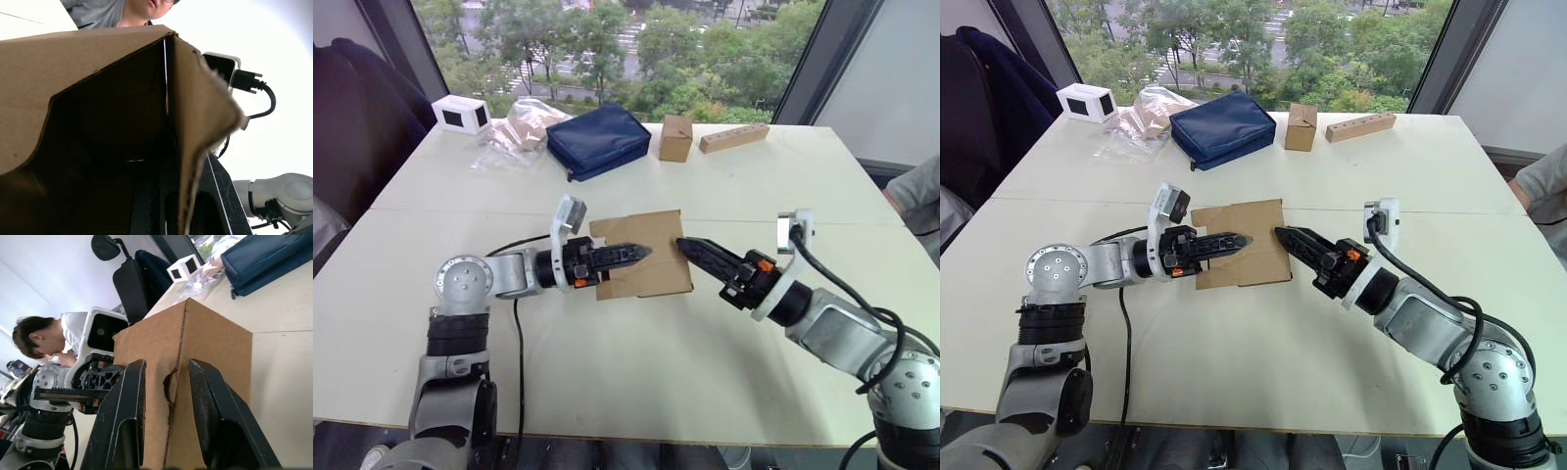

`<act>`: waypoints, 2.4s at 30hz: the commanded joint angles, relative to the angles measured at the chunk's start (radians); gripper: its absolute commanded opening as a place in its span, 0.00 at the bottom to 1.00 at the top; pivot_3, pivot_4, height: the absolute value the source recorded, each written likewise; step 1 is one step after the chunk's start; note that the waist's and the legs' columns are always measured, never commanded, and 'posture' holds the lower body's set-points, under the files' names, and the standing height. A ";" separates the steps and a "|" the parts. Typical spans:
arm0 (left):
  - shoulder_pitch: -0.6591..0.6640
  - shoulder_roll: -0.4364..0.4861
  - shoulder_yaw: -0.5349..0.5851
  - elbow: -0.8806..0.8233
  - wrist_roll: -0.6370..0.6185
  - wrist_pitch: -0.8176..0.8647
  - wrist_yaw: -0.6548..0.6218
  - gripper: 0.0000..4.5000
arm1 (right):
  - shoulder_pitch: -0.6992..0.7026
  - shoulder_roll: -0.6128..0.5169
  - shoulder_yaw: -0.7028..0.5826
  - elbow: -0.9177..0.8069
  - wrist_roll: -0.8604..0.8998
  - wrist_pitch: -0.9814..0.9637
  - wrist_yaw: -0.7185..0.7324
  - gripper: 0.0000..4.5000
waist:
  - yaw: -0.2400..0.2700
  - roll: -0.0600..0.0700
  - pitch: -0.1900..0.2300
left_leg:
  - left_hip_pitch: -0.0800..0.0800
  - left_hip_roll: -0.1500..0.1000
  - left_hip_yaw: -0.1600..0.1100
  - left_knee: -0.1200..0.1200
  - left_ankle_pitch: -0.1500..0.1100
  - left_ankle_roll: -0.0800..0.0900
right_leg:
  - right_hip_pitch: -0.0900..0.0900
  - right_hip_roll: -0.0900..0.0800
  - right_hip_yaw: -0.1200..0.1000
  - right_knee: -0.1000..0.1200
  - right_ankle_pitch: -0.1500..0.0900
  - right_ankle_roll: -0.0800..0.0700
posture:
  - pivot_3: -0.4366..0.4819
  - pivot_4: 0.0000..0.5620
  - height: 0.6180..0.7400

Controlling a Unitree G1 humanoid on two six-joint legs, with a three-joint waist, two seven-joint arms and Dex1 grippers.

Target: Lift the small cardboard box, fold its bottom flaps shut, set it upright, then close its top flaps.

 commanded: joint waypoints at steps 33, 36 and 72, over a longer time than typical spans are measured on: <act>0.016 0.021 -0.018 -0.014 0.036 -0.043 -0.093 0.00 | 0.057 -0.080 -0.101 0.008 0.006 -0.021 0.074 0.01 | 0.001 0.000 0.000 | 0.000 0.000 0.000 0.000 0.000 0.000 | 0.000 0.001 0.000 0.000 0.000 0.000 | 0.48 0.27 1.00; 0.020 0.024 -0.020 -0.011 0.042 -0.050 -0.107 0.00 | 0.070 -0.081 -0.113 0.040 -0.028 -0.016 0.082 0.01 | 0.000 0.000 0.000 | 0.000 0.000 0.000 0.000 0.000 0.000 | 0.000 0.002 0.000 0.000 0.001 0.001 | 0.48 0.27 1.00; -0.274 0.291 -0.443 -0.108 0.469 -0.259 -0.321 0.00 | 0.139 -0.319 -0.156 -0.028 -0.228 0.088 0.245 0.01 | 0.003 -0.001 0.001 | 0.001 0.000 0.000 0.000 0.000 0.000 | 0.001 0.005 0.000 0.000 0.000 0.000 | 0.48 0.27 1.00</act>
